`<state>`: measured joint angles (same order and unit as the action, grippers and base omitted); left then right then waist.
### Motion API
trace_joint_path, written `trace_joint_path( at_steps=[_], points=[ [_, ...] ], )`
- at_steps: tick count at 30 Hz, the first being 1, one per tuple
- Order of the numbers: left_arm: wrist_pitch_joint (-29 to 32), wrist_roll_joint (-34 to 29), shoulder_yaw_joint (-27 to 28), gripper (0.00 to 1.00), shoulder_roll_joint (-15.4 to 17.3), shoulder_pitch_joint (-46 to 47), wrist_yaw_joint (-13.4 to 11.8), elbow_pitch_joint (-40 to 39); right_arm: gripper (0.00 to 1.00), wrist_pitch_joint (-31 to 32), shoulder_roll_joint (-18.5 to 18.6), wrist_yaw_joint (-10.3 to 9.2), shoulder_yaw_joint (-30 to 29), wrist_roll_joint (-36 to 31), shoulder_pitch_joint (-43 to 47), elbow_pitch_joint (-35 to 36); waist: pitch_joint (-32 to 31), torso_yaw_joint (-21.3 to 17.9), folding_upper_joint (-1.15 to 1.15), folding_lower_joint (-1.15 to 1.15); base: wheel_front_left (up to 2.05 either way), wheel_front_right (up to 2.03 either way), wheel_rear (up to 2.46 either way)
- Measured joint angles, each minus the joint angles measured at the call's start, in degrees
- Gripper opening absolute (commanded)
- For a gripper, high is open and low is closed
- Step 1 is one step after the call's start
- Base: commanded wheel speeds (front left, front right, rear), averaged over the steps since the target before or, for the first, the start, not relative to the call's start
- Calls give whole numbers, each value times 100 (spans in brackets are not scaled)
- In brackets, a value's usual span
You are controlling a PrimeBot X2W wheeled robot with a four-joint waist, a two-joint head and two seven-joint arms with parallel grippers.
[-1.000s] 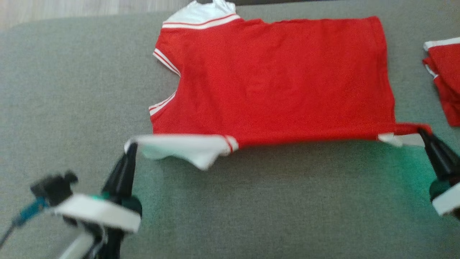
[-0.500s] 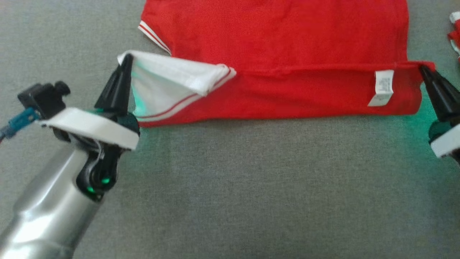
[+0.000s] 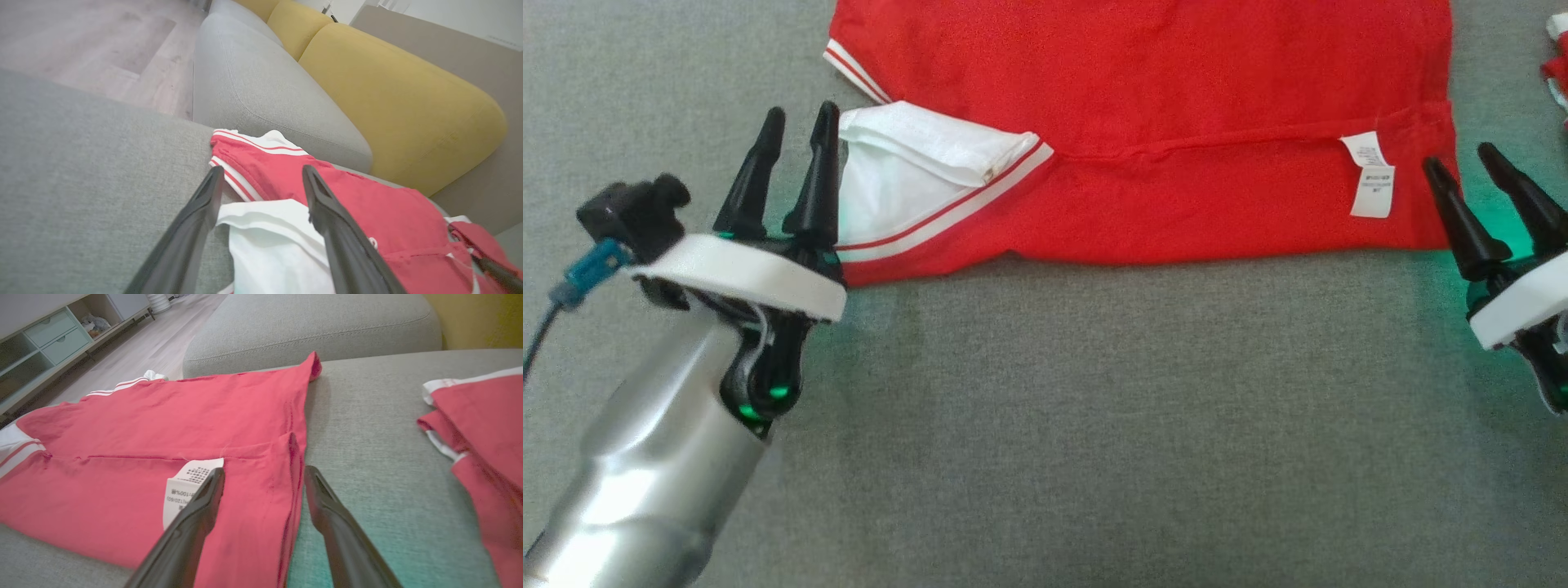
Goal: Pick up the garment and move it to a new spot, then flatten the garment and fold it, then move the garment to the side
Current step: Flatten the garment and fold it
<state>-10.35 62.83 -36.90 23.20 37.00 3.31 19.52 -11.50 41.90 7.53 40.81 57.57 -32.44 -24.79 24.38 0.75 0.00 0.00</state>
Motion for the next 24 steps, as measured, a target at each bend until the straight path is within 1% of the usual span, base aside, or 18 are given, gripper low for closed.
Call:
trace_joint_path(
  at_steps=[4, 9, 11, 13, 18, 21, 22, 23, 24],
  points=[
    [-291, -700, -130, 100, 33, -239, -402, 78, 100, -131, 59, 0, 68, -2, 0, -174, -121, -15, 0, 0, 0, 0, 0],
    [-350, -1191, -353, 100, -103, -994, -936, 358, 100, -232, 76, 0, 18, -1, 21, -189, -305, -53, 0, 1, 0, 0, 0],
    [-371, -1400, -371, 100, -144, -1113, -1131, 545, 100, -271, 74, 0, -18, -1, 31, -167, -355, -74, 0, 1, 0, 0, 0],
    [-392, -1502, -356, 100, -200, -1106, -1270, 704, 100, -272, 60, 0, -47, -9, 36, -153, -392, -98, 0, 1, 0, 0, 0],
    [-437, -1611, -318, 100, -336, -1000, -1279, 1114, 100, -287, -18, 0, -193, -104, 172, -83, -433, -141, 0, 1, 0, 0, 0],
    [-427, -1610, -379, 100, -385, -894, -1047, 1359, 100, -287, -80, 0, -260, -168, 271, -68, -441, -162, 0, 1, 0, 0, 0],
    [-388, -1610, -407, 57, -386, -857, -946, 1417, 100, -287, -98, 0, -267, -169, 292, -68, -443, -165, 0, 1, 0, 0, 0],
    [-345, -1614, -452, 26, -389, -808, -836, 1473, 100, -287, -120, 0, -278, -169, 309, -69, -448, -166, 0, 1, 0, 0, 0],
    [-310, -1639, -508, 0, -405, -759, -724, 1517, 100, -287, -143, 0, -279, -169, 321, -73, -457, -166, 0, 1, 0, 0, 0]
  ],
)
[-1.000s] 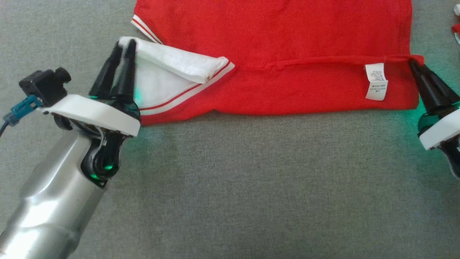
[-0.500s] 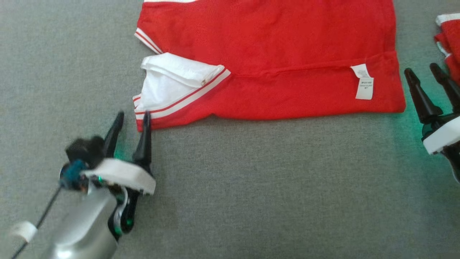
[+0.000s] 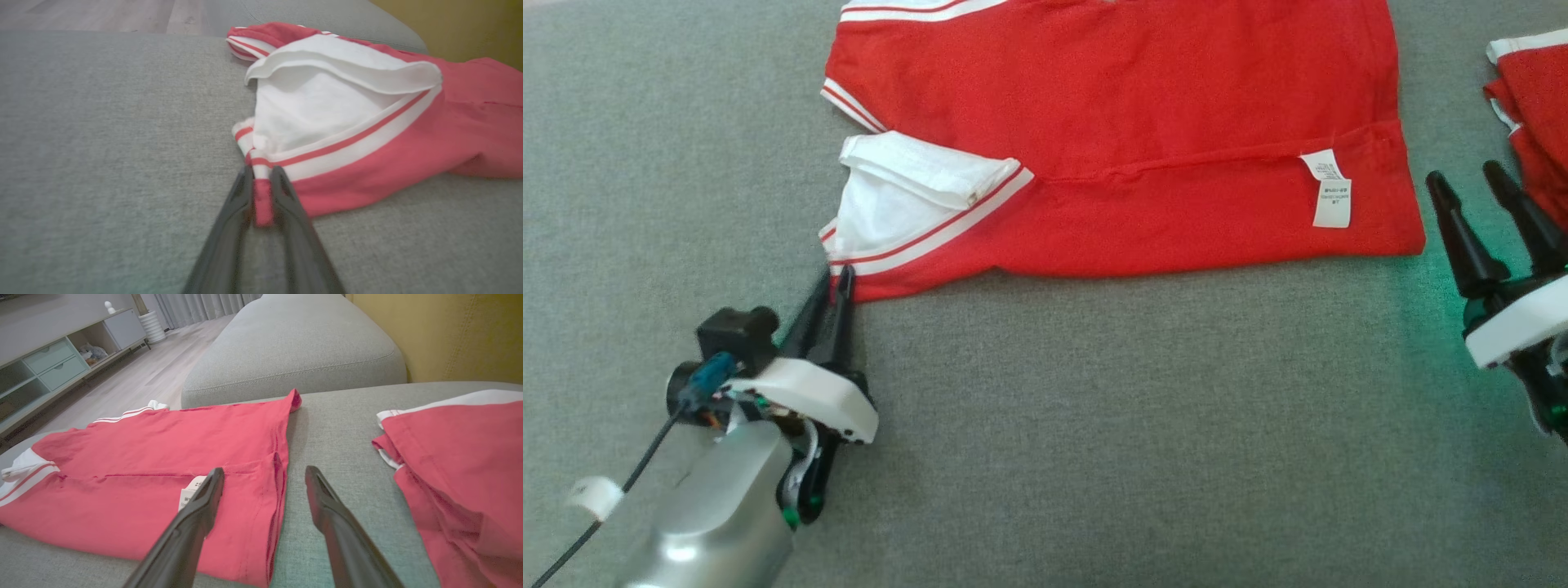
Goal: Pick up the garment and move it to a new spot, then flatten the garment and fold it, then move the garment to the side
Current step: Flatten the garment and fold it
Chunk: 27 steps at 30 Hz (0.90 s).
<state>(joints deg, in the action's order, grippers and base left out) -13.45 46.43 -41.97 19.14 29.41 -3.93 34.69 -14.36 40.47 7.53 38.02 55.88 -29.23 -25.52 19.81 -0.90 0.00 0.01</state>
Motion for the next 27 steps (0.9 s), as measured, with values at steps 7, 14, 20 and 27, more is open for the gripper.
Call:
trace_joint_path(
  at_steps=[7, 14, 20, 27],
  points=[
    [-2, -99, -104, 0, -66, 84, 264, 121, 100, 0, -138, 0, 40, 5, 147, -330, -100, 66, 0, -1, 0, 0, 0],
    [-33, -241, -114, 0, -48, 71, 293, 25, 100, 80, -399, 0, 296, 68, 159, -805, -142, 181, 0, -1, 0, 0, 0],
    [-58, -321, -130, 0, 1, 57, 294, -142, 0, 178, -490, 0, 501, 358, 134, -1074, -176, 295, 0, -1, 0, 0, 0],
    [-77, -321, -133, 0, 99, -104, 346, -305, 0, 120, -342, 0, 743, 613, 118, -1014, -260, 285, 0, -1, 0, 0, 0]
  ],
)
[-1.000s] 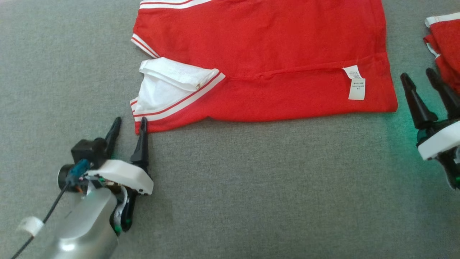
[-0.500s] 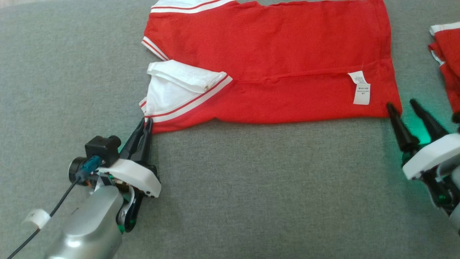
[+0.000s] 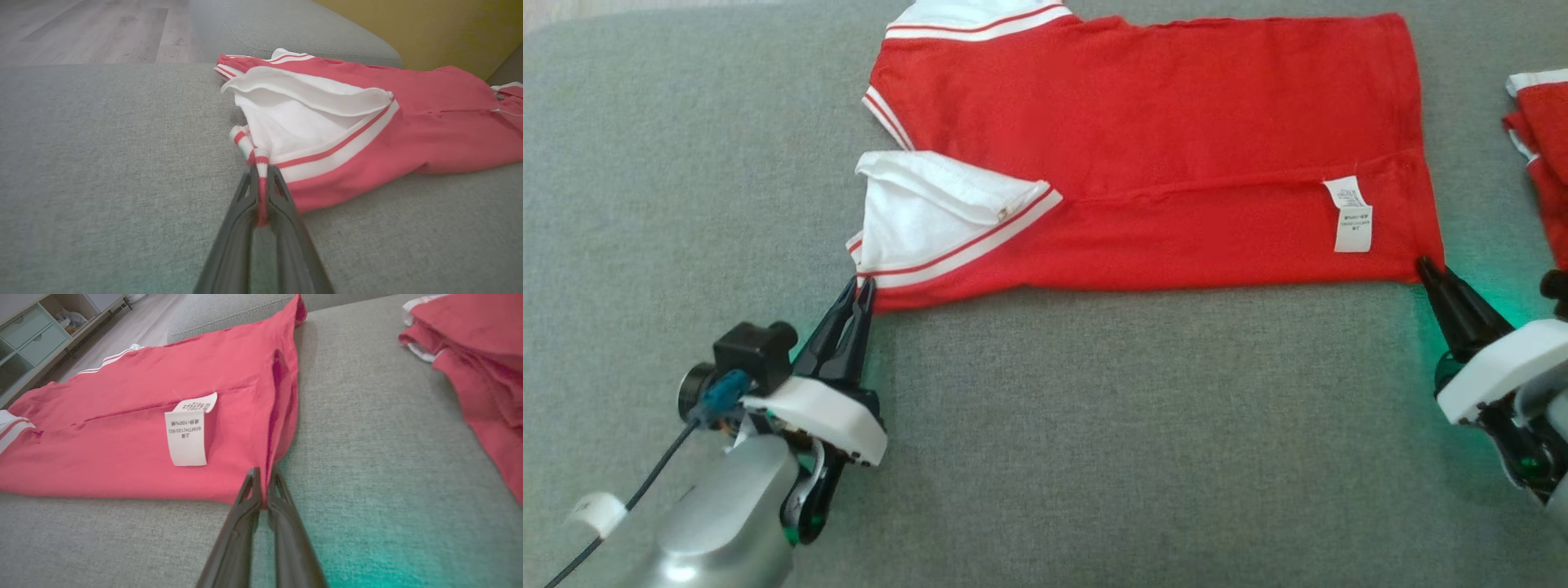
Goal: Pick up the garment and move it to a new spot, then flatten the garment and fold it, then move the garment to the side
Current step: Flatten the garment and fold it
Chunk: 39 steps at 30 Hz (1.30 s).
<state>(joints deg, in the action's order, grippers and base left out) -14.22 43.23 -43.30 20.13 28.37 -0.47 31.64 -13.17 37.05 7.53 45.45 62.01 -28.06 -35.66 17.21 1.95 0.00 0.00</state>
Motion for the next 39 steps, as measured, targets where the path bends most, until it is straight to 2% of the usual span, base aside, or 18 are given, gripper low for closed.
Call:
trace_joint_path(
  at_steps=[8, 13, 21, 24, 27, 28, 29, 30, 31, 32, 39],
  points=[
    [115, 125, 14, 0, 346, -455, -81, -682, 0, -74, 420, 0, 108, -9, 112, 376, -162, -115, 0, 0, 0, 0, 0],
    [264, 175, -2, 0, 606, -1050, -386, -1460, 0, -103, 609, 0, 96, -79, 449, 602, -217, -206, 0, 0, 0, 0, 0],
    [291, 175, -130, 0, 868, -2121, -1029, -2576, 0, -104, 714, 0, -210, -297, 1372, 951, -406, -234, 0, 0, 0, 0, 0],
    [358, 177, -191, 0, 989, -2508, -1218, -2916, 0, -104, 799, 0, -424, -369, 1826, 1117, -507, -228, 0, 1, 0, 0, 0],
    [414, 287, -216, 0, 1087, -2823, -1287, -3173, 0, -104, 847, 0, -616, -461, 2218, 1225, -593, -232, 0, 1, 0, 0, 0],
    [414, 304, -226, 0, 1107, -2886, -1316, -3225, 7, -104, 847, 0, -671, -461, 2322, 1262, -612, -230, 0, 1, 0, 0, 0],
    [417, 322, -236, 0, 1127, -2920, -1316, -3239, 49, -104, 847, 0, -711, -461, 2407, 1300, -628, -228, 0, 1, 0, 0, 0],
    [457, 330, -237, 0, 1143, -2930, -1316, -3241, 100, -104, 840, 0, -762, -463, 2468, 1335, -637, -228, 0, 1, 0, 0, 0],
    [464, 332, -240, 37, 1147, -2928, -1315, -3240, 100, -104, 833, 0, -822, -471, 2507, 1377, -642, -231, 0, 1, 0, 0, 0],
    [465, 349, -238, 99, 1144, -2922, -1314, -3239, 100, -104, 829, 0, -866, -494, 2529, 1408, -646, -235, 0, 1, 0, 0, 0],
    [875, 347, -370, 100, 1162, -2677, -1198, -3236, 100, -104, 814, 0, -1177, -622, 2533, 1640, -605, -277, 0, 1, 0, 0, 0]
  ],
)
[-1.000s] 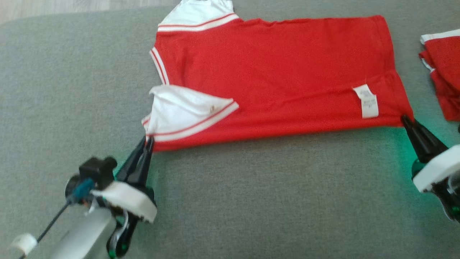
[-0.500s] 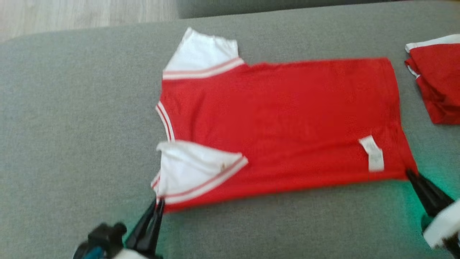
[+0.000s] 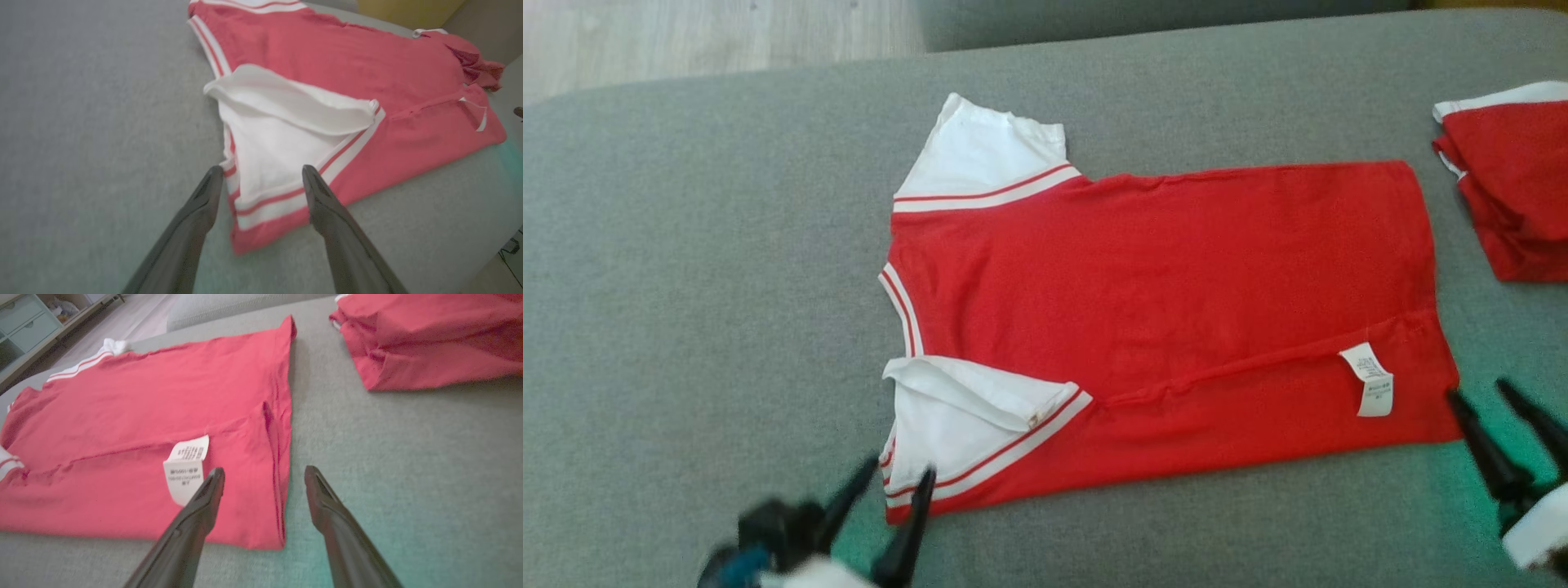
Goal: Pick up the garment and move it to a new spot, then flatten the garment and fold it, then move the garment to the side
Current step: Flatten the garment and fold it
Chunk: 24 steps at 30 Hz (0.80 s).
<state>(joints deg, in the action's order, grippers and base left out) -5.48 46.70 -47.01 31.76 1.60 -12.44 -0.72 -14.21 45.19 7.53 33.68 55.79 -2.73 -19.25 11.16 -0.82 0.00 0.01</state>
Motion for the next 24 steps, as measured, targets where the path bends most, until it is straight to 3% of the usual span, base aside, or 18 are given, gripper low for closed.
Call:
trace_joint_path(
  at_steps=[4, 10, 17, 24],
  points=[
    [341, -94, 85, 100, 124, 768, 160, -257, 100, -1, -15, 0, -476, -122, -13, 183, 156, -29, 0, 0, 0, 0, 0],
    [1678, -207, 238, 100, 501, 2894, 806, -272, 100, 11, -177, 0, -516, -433, -364, 511, 547, -176, 0, -2, 0, 0, 0],
    [3433, -230, 180, 100, 597, 5174, 1652, 991, 100, 118, -343, 0, -276, -638, -1087, 845, 1061, -590, 0, -2, 0, 0, 0],
    [4445, -216, 54, 100, 513, 6424, 1858, 2388, 100, 107, -461, 0, 43, -633, -1638, 926, 1602, -1107, 0, -2, 0, 0, 0]
  ],
)
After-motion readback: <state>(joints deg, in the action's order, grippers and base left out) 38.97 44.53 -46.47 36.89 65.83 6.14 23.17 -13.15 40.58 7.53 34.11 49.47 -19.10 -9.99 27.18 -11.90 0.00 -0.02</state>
